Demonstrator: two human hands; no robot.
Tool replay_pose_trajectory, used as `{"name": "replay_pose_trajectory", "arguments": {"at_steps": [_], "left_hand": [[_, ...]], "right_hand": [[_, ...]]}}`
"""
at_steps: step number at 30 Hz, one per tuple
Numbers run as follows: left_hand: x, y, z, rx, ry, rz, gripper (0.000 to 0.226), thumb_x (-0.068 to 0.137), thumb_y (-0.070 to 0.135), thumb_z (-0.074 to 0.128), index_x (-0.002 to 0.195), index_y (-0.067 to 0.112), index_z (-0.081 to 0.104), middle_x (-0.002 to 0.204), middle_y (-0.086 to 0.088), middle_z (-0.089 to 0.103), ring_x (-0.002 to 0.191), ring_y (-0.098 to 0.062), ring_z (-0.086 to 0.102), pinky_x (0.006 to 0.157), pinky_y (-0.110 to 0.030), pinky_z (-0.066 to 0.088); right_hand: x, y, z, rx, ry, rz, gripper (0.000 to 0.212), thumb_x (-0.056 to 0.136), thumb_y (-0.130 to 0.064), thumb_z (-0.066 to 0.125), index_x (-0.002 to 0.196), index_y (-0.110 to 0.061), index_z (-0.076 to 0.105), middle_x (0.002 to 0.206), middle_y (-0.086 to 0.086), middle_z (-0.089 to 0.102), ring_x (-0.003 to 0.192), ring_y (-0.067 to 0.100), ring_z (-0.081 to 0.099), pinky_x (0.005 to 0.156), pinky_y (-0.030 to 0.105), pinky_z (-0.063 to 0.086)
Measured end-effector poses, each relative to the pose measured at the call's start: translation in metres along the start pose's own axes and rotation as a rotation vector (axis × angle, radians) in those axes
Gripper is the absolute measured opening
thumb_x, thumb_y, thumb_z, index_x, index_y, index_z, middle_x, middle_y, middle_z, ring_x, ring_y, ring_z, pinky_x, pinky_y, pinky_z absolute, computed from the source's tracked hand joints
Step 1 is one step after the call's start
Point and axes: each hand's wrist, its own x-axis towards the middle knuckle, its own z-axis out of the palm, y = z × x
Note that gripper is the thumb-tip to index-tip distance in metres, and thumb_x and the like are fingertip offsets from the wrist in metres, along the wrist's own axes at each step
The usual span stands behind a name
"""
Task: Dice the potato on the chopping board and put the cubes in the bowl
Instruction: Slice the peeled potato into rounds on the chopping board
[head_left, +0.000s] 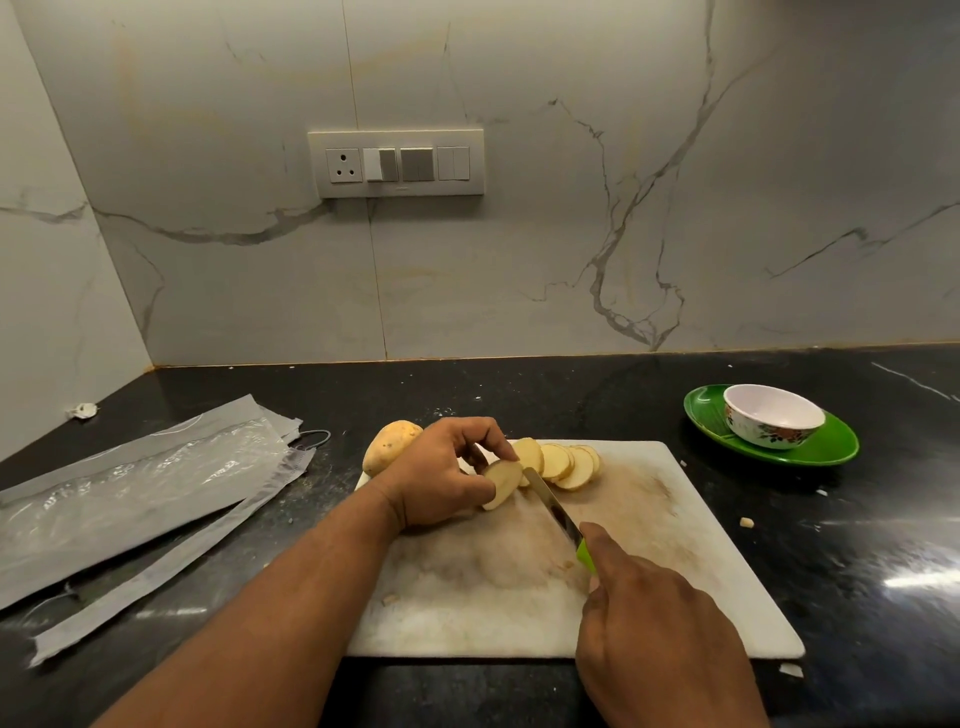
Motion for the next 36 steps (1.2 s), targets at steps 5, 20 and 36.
{"name": "replay_pose_trajectory", "arguments": {"at_steps": [5, 20, 36], "left_hand": [[0.001, 0.009, -0.004, 0.149, 0.015, -0.025, 0.041, 0.082, 0.003, 0.075, 0.098, 0.039, 0.066, 0.107, 0.018, 0.067, 0.097, -0.006, 0.066, 0.08, -0.033, 0.063], [-0.003, 0.021, -0.012, 0.313, 0.009, -0.021, 0.023, 0.088, 0.007, 0.071, 0.089, 0.029, 0.078, 0.093, 0.012, 0.073, 0.091, -0.008, 0.07, 0.086, -0.025, 0.061], [-0.008, 0.029, -0.004, 0.253, -0.038, -0.174, 0.049, 0.073, 0.041, 0.092, 0.119, 0.033, 0.074, 0.107, 0.017, 0.071, 0.095, -0.005, 0.071, 0.089, -0.023, 0.06]], "right_hand": [[-0.003, 0.0, 0.0, 0.03, 0.032, -0.014, 0.061, 0.104, -0.038, 0.037, 0.157, -0.042, 0.006, 0.133, -0.016, 0.053, 0.099, 0.005, 0.049, 0.09, 0.022, 0.045], [-0.003, 0.002, 0.006, 0.022, 0.067, -0.017, 0.061, 0.103, -0.039, 0.036, 0.156, -0.043, 0.006, 0.125, -0.017, 0.054, 0.09, 0.007, 0.049, 0.085, 0.021, 0.046], [0.008, -0.006, 0.006, -0.025, -0.013, -0.043, 0.066, 0.099, -0.028, 0.039, 0.158, -0.035, 0.012, 0.129, -0.006, 0.056, 0.108, 0.015, 0.054, 0.093, 0.03, 0.045]]}}
